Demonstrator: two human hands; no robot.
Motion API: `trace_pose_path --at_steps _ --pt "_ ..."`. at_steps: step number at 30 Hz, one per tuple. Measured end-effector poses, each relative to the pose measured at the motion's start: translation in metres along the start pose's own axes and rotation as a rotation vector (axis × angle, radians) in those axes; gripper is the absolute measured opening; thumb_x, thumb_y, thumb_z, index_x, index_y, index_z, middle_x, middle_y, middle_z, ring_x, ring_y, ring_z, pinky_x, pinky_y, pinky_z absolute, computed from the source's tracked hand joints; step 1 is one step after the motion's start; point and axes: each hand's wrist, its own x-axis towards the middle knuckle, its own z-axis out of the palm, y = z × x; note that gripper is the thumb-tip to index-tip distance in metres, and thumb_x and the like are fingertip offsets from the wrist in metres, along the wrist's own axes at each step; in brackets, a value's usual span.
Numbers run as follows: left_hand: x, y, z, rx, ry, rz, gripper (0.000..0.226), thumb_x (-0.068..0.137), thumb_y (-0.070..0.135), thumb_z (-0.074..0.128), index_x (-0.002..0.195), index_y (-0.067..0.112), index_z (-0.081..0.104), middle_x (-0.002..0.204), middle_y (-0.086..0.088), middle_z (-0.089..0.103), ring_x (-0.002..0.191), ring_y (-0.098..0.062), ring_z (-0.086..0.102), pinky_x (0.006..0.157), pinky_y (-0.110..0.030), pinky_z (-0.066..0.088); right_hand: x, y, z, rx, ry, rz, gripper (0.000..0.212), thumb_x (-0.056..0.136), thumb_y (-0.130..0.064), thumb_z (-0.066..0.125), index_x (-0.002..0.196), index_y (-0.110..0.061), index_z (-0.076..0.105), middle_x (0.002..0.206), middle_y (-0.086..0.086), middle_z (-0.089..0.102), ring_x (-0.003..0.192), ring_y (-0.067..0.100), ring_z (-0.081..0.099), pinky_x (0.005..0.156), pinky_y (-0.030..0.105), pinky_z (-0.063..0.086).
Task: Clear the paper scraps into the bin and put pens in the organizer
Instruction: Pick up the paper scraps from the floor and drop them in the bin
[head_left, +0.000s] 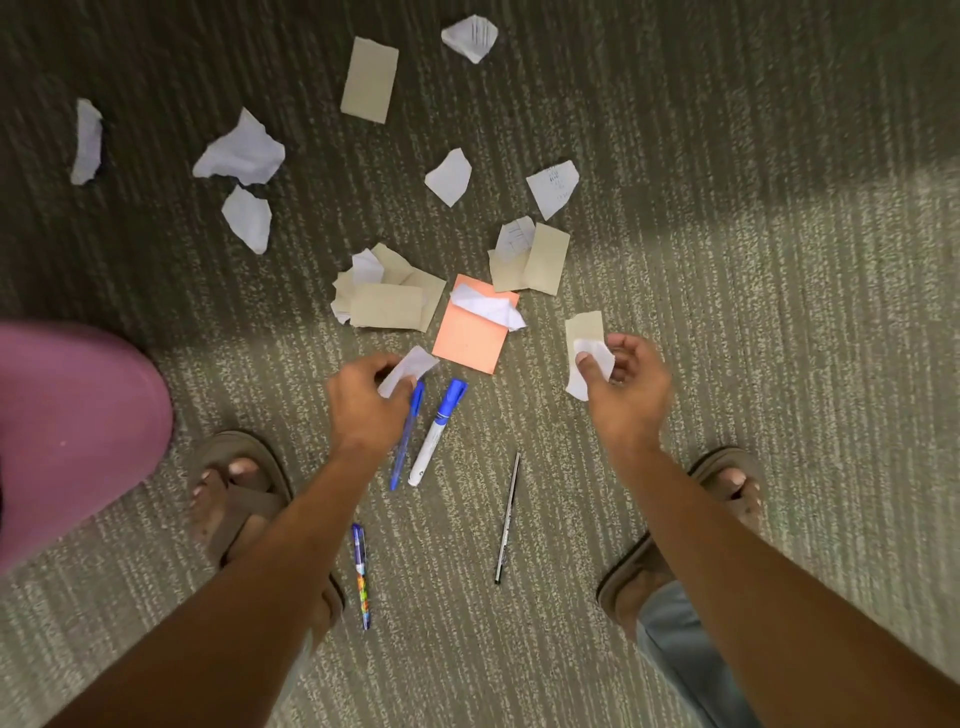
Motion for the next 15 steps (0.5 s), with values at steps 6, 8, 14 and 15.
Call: trace_pose_path --at_steps 6,8,14,15 --pt "0.032 0.018 -0.022 0.342 0.027 0.227 0.02 0.069 0.008 0.083 0.087 0.011 0.076 0.123 -0.005 0.058 0.117 -0.025 0.045 0.101 -0.043 0.044 0.0 -0.028 0.031 0.043 -0.321 0.01 0.024 0.076 -0.013 0.081 0.1 -0.011 0.074 0.09 -0.002 0.072 0.08 0.017 0.067 0.069 0.027 0.059" --pt "0.041 0.024 -0.025 0.477 0.014 0.328 0.02 0.068 0.009 0.083 0.087 0.012 0.077 0.137 -0.006 0.051 0.125 -0.028 0.038 0.103 -0.046 0.04 0.004 -0.035 0.046 -0.053 -0.346 -0.112 0.024 0.076 -0.016 0.082 0.097 -0.008 0.076 0.098 0.004 0.071 0.088 0.021 0.065 0.075 0.028 0.057" --pt "0.06 0.032 -0.022 0.653 -0.011 0.425 0.018 0.077 0.008 0.073 0.095 0.013 0.075 0.118 -0.006 0.066 0.115 -0.027 0.049 0.093 -0.042 0.038 0.016 -0.043 0.076 -0.47 -0.248 -0.413 0.023 0.076 -0.019 0.082 0.097 -0.013 0.076 0.116 0.003 0.066 0.101 0.017 0.06 0.082 0.02 0.05" --pt "0.06 0.032 -0.022 0.648 -0.005 0.423 0.019 0.078 0.007 0.071 0.096 0.014 0.075 0.111 -0.006 0.069 0.111 -0.027 0.052 0.092 -0.042 0.037 0.016 -0.044 0.078 -0.492 -0.26 -0.428 0.024 0.076 -0.016 0.082 0.098 -0.01 0.075 0.115 0.004 0.068 0.098 0.019 0.063 0.084 0.029 0.055"
